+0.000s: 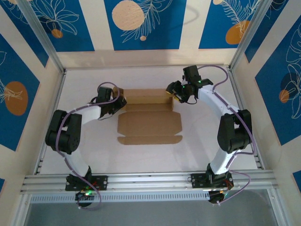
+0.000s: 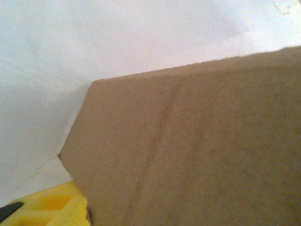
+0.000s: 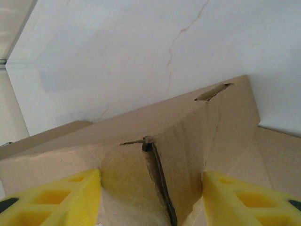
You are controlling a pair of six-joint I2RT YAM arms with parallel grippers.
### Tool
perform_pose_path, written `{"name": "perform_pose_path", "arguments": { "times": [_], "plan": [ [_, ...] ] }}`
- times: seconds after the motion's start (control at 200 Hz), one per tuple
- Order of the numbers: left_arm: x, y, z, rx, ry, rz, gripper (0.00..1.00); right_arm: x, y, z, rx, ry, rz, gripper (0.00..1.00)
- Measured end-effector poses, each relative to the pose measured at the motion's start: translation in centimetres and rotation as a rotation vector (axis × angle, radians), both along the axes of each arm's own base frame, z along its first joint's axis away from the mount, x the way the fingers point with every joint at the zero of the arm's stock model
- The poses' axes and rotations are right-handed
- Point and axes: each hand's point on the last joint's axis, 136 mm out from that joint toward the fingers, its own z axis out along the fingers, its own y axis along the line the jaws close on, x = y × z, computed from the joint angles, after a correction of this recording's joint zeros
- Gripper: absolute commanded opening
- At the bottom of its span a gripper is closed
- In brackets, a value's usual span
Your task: Fold the paper box
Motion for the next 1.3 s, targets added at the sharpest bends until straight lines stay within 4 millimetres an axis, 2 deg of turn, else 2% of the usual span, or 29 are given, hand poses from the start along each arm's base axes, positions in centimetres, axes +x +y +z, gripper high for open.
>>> {"name": "perform_pose_path", "arguments": {
  "times": [0.135, 0.255, 0.445, 0.65, 0.765, 0.895, 0.97, 1.121, 1.206, 1.301],
  "plan": [
    [-0.6, -0.2, 0.2, -0.015, 0.019, -0.024, 0.54, -0.7, -0.3, -0.1, -0.019, 0.026, -0.009, 0.57],
    [-1.1, 0.4, 1.0, -0.018, 0.011, -0.02, 0.55, -0.6, -0.9, -0.2, -0.056, 0.015, -0.015, 0.57],
    [-3.1, 3.0, 4.1, 0.012, -0.08, 0.038, 0.57, -0.1, -1.6, -0.2, -0.103, -0.007, -0.021, 0.57],
    [-3.7, 3.7, 7.3, 0.005, -0.211, 0.062, 0.54, 0.1, -1.7, -0.2, -0.108, -0.014, -0.019, 0.57],
    [-3.7, 3.5, 7.5, -0.026, -0.247, 0.07, 0.5, 0.1, -1.7, -0.4, -0.109, -0.009, -0.017, 0.57],
    [-4.7, 3.9, 7.1, -0.028, -0.25, 0.083, 0.46, 0.2, -1.6, -0.4, -0.108, -0.012, -0.016, 0.57],
    [-5.3, 4.0, 8.2, -0.027, -0.292, 0.074, 0.44, 0.2, -1.7, -0.4, -0.109, -0.013, -0.015, 0.57],
    [-6.1, 3.4, 11.7, -0.059, -0.423, 0.021, 0.4, 0.2, -1.6, -0.4, -0.11, -0.015, -0.014, 0.57],
    [-6.5, 2.9, 11.7, -0.071, -0.44, -0.006, 0.37, 0.2, -1.6, -0.4, -0.11, -0.015, -0.013, 0.57],
    [-6.8, 1.9, 10.0, -0.087, -0.402, -0.046, 0.32, 0.2, -1.6, -0.4, -0.111, -0.017, -0.011, 0.57]
  ]
}}
